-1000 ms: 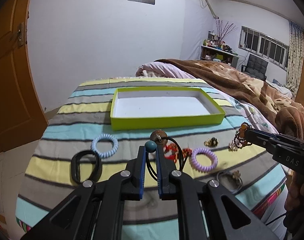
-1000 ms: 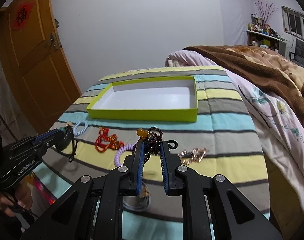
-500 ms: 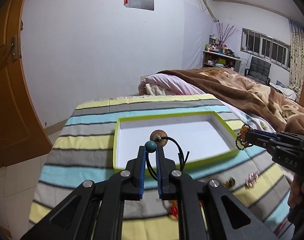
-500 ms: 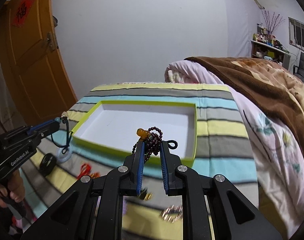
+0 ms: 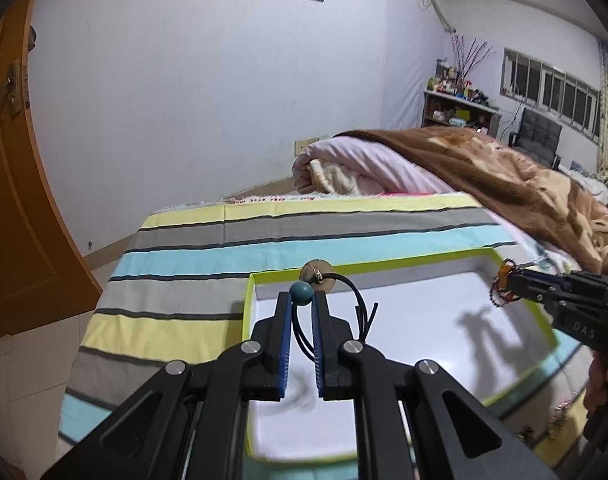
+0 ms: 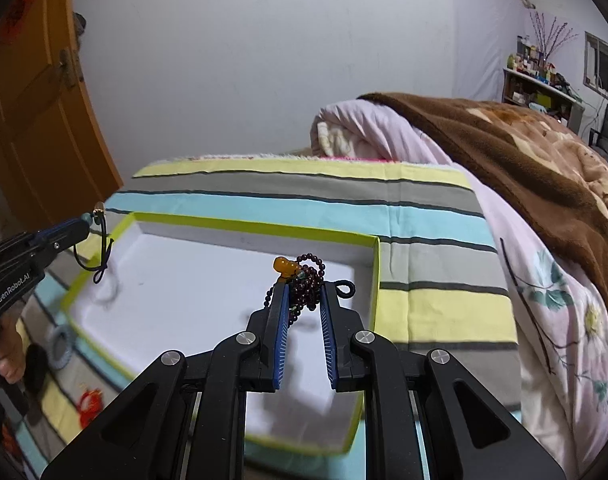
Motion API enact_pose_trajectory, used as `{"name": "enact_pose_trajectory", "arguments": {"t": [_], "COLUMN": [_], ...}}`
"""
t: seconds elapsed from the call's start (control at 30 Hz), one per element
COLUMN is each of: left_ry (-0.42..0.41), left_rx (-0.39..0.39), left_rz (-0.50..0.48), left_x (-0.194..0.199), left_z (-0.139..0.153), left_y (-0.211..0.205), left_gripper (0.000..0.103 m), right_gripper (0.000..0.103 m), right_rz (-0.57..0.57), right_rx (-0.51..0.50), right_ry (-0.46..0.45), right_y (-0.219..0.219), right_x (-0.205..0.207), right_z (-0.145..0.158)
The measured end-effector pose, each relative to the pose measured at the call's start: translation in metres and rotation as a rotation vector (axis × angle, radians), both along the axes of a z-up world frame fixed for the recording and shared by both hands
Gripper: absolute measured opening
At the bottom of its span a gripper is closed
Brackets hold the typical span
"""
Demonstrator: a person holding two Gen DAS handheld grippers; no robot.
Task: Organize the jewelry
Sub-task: 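Carry the hair tie and beaded bracelet with both grippers into the green box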
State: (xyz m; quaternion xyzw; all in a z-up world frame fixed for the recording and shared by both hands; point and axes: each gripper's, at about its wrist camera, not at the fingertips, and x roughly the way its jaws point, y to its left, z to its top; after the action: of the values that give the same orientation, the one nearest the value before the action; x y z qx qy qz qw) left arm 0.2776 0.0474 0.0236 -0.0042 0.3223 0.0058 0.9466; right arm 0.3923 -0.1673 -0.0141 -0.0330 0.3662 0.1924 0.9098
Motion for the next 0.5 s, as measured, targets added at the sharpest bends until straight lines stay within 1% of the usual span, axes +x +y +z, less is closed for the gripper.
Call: {"name": "enact_pose_trajectory", "arguments": {"t": [0.27,0.37,0.5], "left_ry": [0.077,0.090,0.100], "left_rx": [0.013,0.012,0.017], "left_rz": [0.021,0.023,0.023], "left_x": [0.029,0.034,0.040], "left_z": [-0.026,-0.032,-0.037], "left_y": [0.005,0.007,0.009], "left_gripper": [0.010,0.010,0.011], "right_gripper": [0.016,0.016,0.017], "right_rz": [-0.022,-0.042,-0.042], "right_rx": [-0.029,-0.037,-0.037], "right_ry": [0.040,0.058,0.063], "right_y": [0.005,0.003,0.003], "right_x": [0.030,0.038,0.043], "right_z": [-0.016,-0.022,-0.023]}}
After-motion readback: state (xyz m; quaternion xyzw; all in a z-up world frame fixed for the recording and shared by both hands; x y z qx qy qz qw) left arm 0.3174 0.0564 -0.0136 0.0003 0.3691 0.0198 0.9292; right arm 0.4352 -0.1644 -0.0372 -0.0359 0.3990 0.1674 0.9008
